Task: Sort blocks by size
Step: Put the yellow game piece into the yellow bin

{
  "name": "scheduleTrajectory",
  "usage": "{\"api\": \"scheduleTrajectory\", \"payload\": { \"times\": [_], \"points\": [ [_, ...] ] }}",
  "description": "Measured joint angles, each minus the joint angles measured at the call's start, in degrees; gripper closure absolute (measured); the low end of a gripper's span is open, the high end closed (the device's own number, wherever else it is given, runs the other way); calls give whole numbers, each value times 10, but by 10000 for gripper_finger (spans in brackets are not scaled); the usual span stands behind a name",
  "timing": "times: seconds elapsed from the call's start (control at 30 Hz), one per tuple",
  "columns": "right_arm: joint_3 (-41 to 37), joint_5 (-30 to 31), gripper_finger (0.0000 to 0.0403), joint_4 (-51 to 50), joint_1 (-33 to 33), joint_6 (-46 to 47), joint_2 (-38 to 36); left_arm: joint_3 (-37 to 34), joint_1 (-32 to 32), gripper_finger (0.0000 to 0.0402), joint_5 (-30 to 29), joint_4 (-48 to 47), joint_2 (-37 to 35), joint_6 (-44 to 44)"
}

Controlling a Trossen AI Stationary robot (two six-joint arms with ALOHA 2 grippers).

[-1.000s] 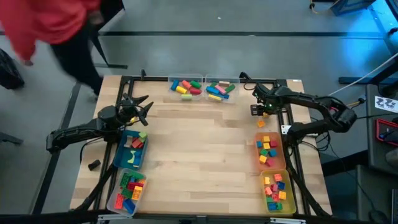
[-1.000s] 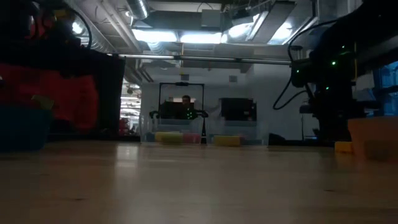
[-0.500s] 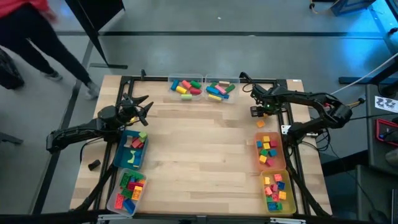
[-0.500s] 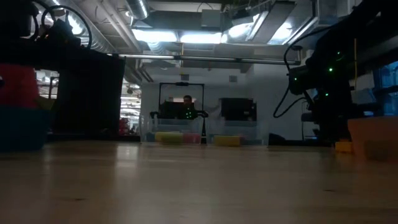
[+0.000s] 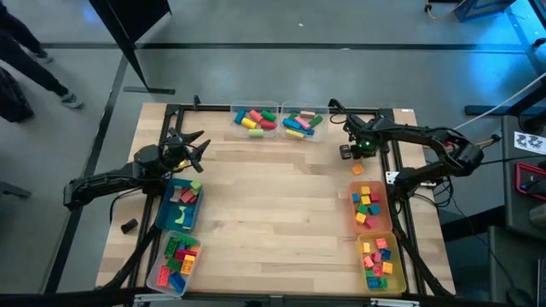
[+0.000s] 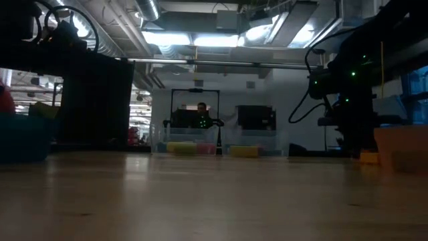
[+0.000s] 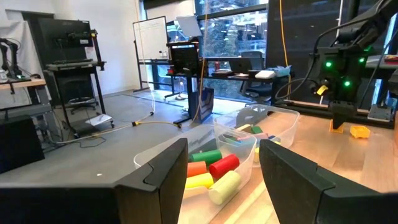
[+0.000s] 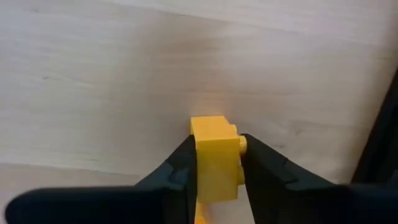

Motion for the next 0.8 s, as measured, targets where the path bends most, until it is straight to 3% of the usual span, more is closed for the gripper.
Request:
{"api": "scheduleTrajectory", "payload": {
  "times": [0.23,0.47,0.63,0.8],
  "points": [
    [13,-43,307,-10,1,-1,-9,0,0,217,0,0,0,0],
    [96,-72,307,-75,17,-8,-16,0,0,217,0,0,0,0],
    [169,-74,307,-177,78,2,-16,0,0,217,0,0,0,0],
    [247,-88,307,-292,170,70,-16,0,0,217,0,0,0,0]
  ]
}}
